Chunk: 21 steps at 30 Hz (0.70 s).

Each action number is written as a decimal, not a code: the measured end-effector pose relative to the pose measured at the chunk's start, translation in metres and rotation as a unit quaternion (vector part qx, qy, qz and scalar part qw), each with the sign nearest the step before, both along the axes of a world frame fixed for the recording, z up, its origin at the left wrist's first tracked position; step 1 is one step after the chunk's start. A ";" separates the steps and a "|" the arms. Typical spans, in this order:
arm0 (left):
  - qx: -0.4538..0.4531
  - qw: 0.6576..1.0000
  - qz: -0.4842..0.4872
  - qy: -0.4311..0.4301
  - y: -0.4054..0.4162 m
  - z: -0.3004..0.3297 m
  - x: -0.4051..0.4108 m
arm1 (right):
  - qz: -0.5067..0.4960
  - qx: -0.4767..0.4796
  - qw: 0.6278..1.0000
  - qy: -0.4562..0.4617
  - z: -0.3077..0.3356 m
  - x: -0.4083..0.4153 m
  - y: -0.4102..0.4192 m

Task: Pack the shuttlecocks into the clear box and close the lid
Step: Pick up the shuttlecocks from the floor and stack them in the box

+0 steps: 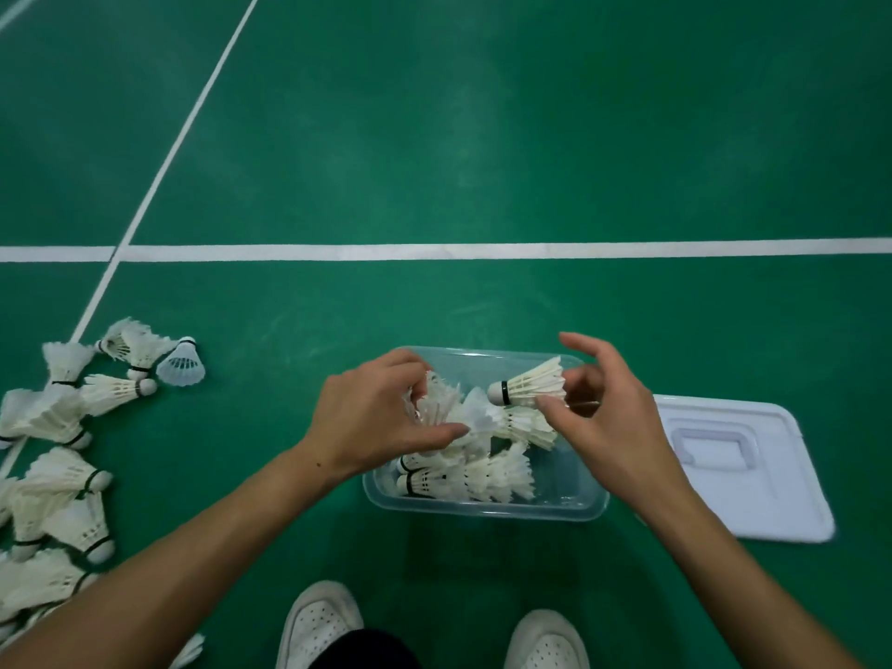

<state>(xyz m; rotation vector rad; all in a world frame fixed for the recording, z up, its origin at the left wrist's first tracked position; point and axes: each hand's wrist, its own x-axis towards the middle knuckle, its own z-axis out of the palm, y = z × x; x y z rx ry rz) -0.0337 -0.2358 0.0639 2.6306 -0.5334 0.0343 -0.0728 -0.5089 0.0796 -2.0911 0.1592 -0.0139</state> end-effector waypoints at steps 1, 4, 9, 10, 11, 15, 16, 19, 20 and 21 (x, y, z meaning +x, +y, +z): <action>0.034 0.999 -0.017 0.006 -0.004 -0.003 0.000 | -0.001 -0.008 1.000 0.004 -0.005 0.000 -0.003; 0.108 0.992 -0.061 0.034 -0.014 -0.010 0.001 | 0.002 -0.054 0.998 0.011 -0.017 -0.003 -0.007; 0.164 0.980 -0.097 0.058 -0.035 -0.018 0.009 | 0.030 -0.190 0.981 -0.002 -0.029 -0.001 -0.004; 0.170 0.978 -0.102 0.063 -0.039 -0.020 0.012 | 0.041 -0.213 0.976 -0.007 -0.031 0.003 0.000; 0.175 0.976 -0.106 0.070 -0.042 -0.022 0.015 | 0.052 -0.231 0.971 -0.011 -0.034 0.006 0.005; 0.182 0.971 -0.121 0.098 -0.047 -0.024 0.017 | 0.089 -0.214 0.973 0.020 -0.050 0.011 0.021; 0.186 0.969 -0.125 0.103 -0.047 -0.024 0.016 | 0.095 -0.198 0.975 0.032 -0.054 0.009 0.022; 0.191 0.965 -0.136 0.116 -0.045 -0.025 0.011 | 0.104 -0.156 0.979 0.075 -0.059 0.001 0.020; 0.188 0.964 -0.140 0.122 -0.045 -0.026 0.010 | 0.107 -0.151 0.979 0.089 -0.060 -0.001 0.020; 0.186 0.963 -0.143 0.129 -0.046 -0.028 0.009 | 0.110 -0.150 0.977 0.101 -0.061 -0.001 0.020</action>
